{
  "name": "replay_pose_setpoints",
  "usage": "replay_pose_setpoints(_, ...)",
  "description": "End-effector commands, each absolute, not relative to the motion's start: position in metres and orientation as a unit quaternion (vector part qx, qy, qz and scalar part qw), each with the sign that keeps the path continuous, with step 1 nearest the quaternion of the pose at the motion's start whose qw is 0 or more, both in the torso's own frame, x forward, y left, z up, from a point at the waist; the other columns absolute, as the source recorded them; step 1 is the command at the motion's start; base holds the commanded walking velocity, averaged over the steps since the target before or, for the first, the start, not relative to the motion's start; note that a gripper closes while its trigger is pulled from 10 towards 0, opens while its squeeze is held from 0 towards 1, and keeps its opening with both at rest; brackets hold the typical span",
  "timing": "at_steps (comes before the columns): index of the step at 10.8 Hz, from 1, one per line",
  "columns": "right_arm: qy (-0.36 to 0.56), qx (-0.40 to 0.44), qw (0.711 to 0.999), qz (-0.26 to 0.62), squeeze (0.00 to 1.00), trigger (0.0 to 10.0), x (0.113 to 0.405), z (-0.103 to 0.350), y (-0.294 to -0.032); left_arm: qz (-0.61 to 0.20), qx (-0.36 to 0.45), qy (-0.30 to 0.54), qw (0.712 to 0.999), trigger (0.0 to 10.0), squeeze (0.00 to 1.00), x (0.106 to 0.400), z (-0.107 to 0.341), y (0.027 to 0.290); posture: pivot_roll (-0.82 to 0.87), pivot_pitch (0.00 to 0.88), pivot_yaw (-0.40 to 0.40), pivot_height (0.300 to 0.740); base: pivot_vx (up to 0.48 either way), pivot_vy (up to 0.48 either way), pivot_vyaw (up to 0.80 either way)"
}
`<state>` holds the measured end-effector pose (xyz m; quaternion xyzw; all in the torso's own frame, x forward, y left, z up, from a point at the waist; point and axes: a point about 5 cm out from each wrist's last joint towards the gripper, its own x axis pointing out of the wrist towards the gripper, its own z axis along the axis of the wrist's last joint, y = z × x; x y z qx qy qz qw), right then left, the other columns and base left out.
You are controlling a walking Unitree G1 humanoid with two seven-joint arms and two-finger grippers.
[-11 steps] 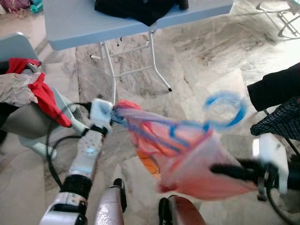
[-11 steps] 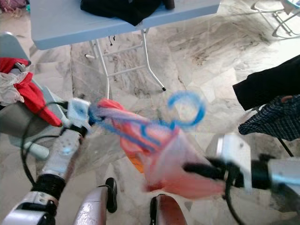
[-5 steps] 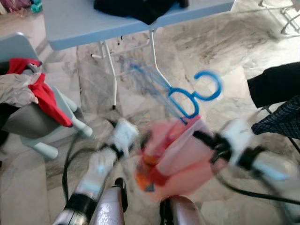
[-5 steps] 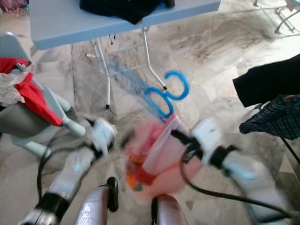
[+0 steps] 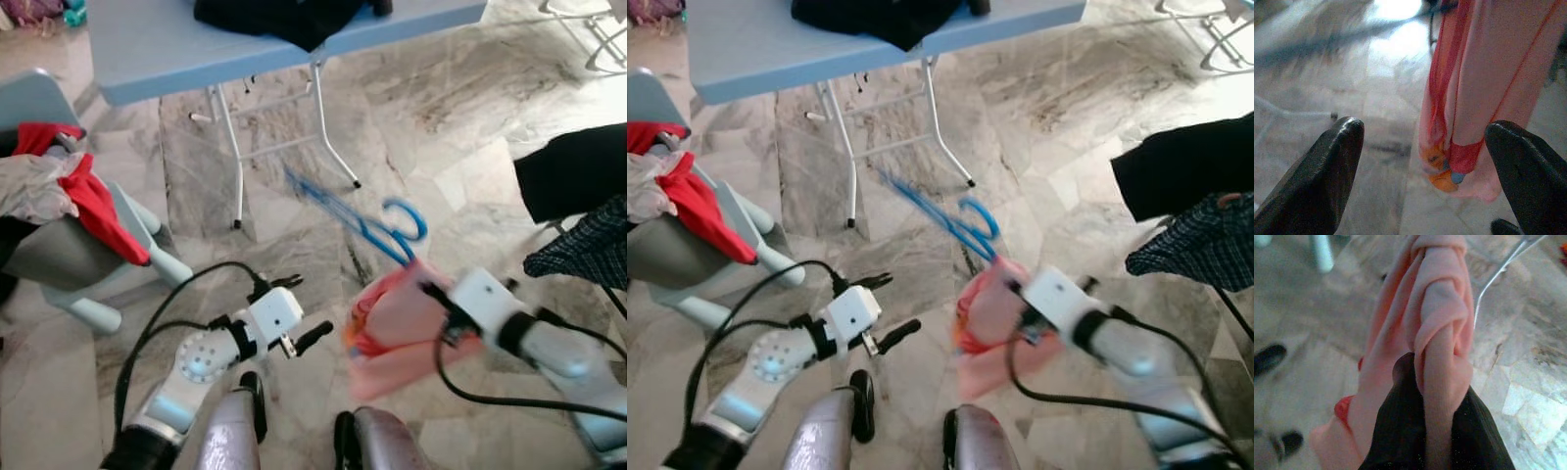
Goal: Hang hanger
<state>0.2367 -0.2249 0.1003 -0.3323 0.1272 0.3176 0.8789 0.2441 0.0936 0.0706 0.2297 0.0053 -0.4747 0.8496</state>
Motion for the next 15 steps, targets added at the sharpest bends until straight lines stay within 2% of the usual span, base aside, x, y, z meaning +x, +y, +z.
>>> replay_pose_setpoints(1, 0.134, -0.345, 0.858, 0.355, 0.0, 10.0, 0.23, 0.094, -0.222, -0.496, 0.257, -0.033, 0.829, 10.0, 0.0, 0.237, 0.077, 0.091, -0.1, 0.256, -0.023, 0.74, 0.0, 0.0, 0.0)
replay_pose_setpoints(3, 0.154, -0.378, 0.822, 0.397, 0.0, 10.0, 0.224, 0.084, -0.227, -0.47, 0.26, -0.064, 0.841, 10.0, 0.0, 0.253, 0.099, 0.099, -0.1, 0.256, -0.022, 0.74, 0.0, 0.0, 0.0)
replay_pose_setpoints(5, 0.131, -0.371, 0.81, 0.435, 0.0, 10.0, 0.221, 0.088, -0.222, -0.494, 0.242, -0.04, 0.834, 10.0, 0.0, 0.254, 0.096, 0.101, -0.1, 0.247, -0.02, 0.74, 0.0, 0.0, 0.0)
replay_pose_setpoints(6, 0.104, -0.356, 0.803, 0.467, 0.0, 10.0, 0.215, 0.095, -0.217, -0.498, 0.245, -0.031, 0.831, 4.5, 0.0, 0.254, 0.09, 0.103, -0.11, 0.249, -0.022, 0.74, 0.0, 0.0, 0.0)
replay_pose_setpoints(7, 0.082, -0.337, 0.806, 0.48, 0.0, 10.0, 0.214, 0.099, -0.214, -0.529, 0.242, -0.008, 0.813, 0.0, 0.0, 0.248, 0.082, 0.103, -0.11, 0.25, -0.022, 0.74, 0.0, 0.0, 0.0)
replay_pose_setpoints(9, 0.066, -0.338, 0.799, 0.493, 0.0, 10.0, 0.213, 0.103, -0.213, -0.542, 0.243, 0.005, 0.805, 0.0, 0.0, 0.247, 0.075, 0.103, -0.12, 0.25, -0.019, 0.74, 0.0, 0.0, 0.0)
replay_pose_setpoints(10, 0.091, -0.332, 0.775, 0.529, 0.0, 10.0, 0.203, 0.101, -0.217, -0.558, 0.244, 0.007, 0.793, 0.0, 0.0, 0.246, 0.075, 0.103, -0.12, 0.251, -0.013, 0.74, 0.0, 0.0, 0.0)
replay_pose_setpoints(12, 0.099, -0.354, 0.753, 0.546, 0.0, 10.0, 0.202, 0.1, -0.223, -0.568, 0.244, 0.015, 0.786, 0.0, 0.0, 0.249, 0.076, 0.107, -0.12, 0.251, -0.012, 0.74, 0.0, 0.0, 0.0)
replay_pose_setpoints(15, 0.09, -0.39, 0.733, 0.549, 0.0, 10.0, 0.208, 0.099, -0.225, -0.599, 0.243, 0.047, 0.761, 0.0, 0.0, 0.25, 0.076, 0.111, -0.12, 0.249, -0.013, 0.74, 0.0, 0.0, 0.0)
